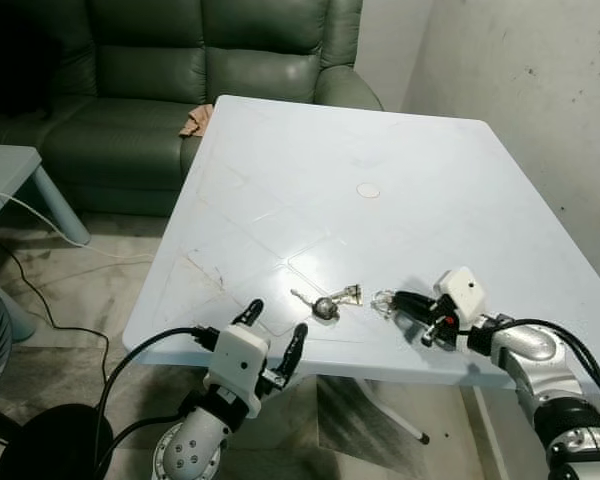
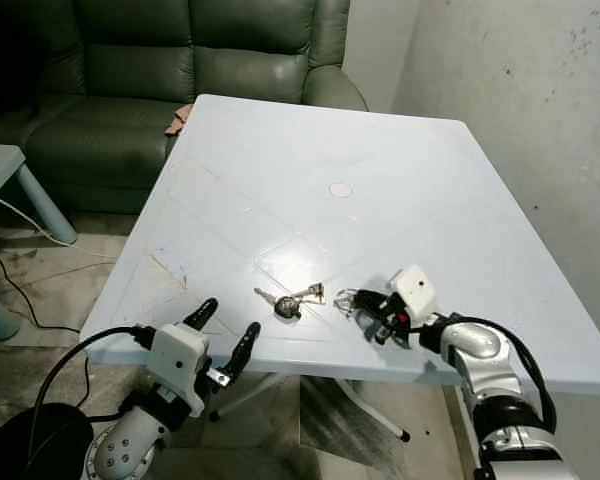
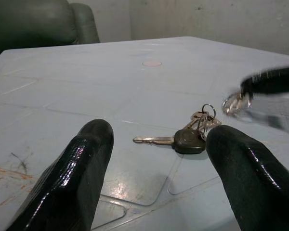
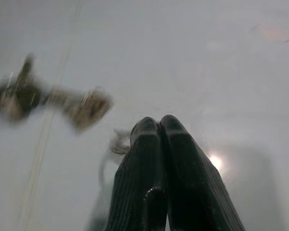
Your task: Hang keys on a hook
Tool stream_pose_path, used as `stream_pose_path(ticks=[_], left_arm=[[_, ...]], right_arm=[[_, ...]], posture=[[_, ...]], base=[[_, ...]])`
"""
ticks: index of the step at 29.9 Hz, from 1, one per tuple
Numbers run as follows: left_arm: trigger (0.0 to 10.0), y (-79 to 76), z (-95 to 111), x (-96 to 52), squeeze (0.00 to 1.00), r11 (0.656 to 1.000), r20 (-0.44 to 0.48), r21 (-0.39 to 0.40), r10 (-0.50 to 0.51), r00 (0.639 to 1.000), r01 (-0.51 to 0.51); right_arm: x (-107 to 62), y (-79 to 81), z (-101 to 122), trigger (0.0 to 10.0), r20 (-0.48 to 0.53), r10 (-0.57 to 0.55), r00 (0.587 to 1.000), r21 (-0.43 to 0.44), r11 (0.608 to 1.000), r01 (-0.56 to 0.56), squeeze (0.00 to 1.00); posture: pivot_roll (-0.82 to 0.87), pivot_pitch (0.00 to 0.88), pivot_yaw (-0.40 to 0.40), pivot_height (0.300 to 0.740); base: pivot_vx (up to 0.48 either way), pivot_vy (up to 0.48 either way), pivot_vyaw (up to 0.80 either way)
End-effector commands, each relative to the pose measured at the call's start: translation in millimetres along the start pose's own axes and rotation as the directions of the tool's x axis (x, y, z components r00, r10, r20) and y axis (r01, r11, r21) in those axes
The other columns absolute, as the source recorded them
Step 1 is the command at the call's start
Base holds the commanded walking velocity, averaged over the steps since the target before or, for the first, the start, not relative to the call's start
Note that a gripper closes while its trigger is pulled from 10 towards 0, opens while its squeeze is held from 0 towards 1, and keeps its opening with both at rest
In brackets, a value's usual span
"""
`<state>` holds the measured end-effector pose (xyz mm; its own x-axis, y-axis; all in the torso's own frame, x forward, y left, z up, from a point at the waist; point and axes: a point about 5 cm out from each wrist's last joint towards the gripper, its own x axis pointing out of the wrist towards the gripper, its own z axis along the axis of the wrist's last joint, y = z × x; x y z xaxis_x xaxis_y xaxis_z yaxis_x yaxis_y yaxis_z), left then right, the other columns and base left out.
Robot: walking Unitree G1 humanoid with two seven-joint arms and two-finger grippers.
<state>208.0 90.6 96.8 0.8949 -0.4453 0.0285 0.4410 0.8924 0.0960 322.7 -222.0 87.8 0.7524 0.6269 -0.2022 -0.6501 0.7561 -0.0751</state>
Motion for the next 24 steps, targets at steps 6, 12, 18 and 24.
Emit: stream_pose_path(ticks=[6, 12, 18, 24], left_arm=[[10.0, 12.0, 7, 3.1, 0.0, 0.998, 0.023, -0.019, 0.056, 0.998, -0.055], [10.0, 21.7, 10, 2.6, 0.0, 0.995, 0.037, -0.01, 0.096, 0.995, -0.095], [10.0, 49.8, 22, 2.1, 0.0, 0.975, 0.08, -0.047, 0.222, 0.972, -0.219], [10.0, 84.7, 35, -4.7, 0.0, 0.912, 0.121, -0.091, 0.41, 0.904, -0.401]], right_arm=[[15.0, -8.6, 51, 10.0, 0.308, -0.105, 0.946, 0.209, 0.977, 0.04, 0.0], [20.4, 0.4, 69, 10.0, 0.415, -0.13, 0.9, 0.261, 0.965, 0.019, 0.0], [22.4, 19.2, 84, 10.0, 0.474, -0.167, 0.864, 0.278, 0.96, 0.033, 0.0], [23.1, 38.8, 92, 10.0, 0.488, -0.237, 0.84, 0.308, 0.947, 0.089, 0.0]], posture=[[-0.01, 0.046, -0.075, 0.74], [-0.01, 0.032, -0.079, 0.74], [0.01, 0.002, -0.093, 0.74], [0.01, 0.0, -0.095, 0.74]], base=[[0.0, 0.0, 0.0], [0.0, 0.0, 0.0], [0.0, 0.0, 0.0], [0.0, 0.0, 0.0]])
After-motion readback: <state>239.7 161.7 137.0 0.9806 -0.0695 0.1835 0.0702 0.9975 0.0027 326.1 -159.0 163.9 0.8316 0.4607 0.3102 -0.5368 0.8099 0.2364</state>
